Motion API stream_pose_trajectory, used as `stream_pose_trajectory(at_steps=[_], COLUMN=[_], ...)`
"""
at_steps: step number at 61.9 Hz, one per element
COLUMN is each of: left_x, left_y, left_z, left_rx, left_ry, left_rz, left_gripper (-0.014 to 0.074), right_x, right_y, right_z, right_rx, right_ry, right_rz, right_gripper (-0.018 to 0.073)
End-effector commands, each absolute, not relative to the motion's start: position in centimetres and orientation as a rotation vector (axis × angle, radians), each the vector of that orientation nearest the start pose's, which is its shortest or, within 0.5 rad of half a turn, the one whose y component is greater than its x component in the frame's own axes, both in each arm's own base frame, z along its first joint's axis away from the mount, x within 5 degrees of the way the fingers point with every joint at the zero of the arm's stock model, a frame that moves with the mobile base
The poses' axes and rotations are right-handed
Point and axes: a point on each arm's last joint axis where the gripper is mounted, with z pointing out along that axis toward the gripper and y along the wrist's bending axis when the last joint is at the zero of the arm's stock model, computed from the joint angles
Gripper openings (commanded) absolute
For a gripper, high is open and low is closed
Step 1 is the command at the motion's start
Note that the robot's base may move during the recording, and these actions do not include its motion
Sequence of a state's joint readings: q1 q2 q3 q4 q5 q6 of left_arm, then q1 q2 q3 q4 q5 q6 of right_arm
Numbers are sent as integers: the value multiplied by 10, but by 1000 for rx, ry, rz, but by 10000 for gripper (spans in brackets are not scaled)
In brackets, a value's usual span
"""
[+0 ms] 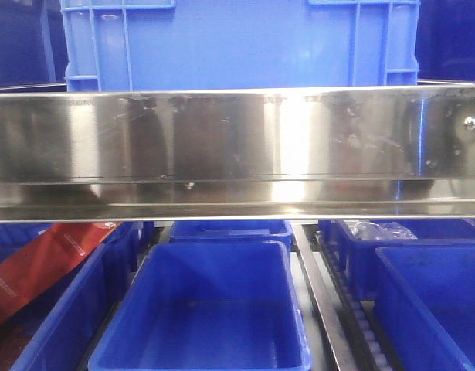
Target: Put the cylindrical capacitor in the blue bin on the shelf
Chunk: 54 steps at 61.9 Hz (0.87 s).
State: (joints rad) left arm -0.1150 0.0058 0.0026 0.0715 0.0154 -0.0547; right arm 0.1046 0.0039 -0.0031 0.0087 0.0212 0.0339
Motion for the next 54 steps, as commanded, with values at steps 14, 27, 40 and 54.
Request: stream_pose_trajectory(at_steps=[14, 27, 40, 54], left_x=[56, 56, 56, 56], left_y=[-4, -6, -6, -6], left_z=[214, 214, 214, 214], left_rx=[57, 93, 92, 92], left_ry=[1473, 1471, 1470, 1470], left_rz=[-45, -84, -84, -84], left_gripper=[-111, -111, -111, -111], right_x=[56, 56, 56, 56], right_y=[6, 6, 6, 6], right_z=[212, 212, 212, 212], right_rx=[-49, -49, -49, -49], right_ry=[1491, 1491, 1491, 1491], right_rz=[108, 108, 108, 108], right_gripper=[-167, -167, -167, -167])
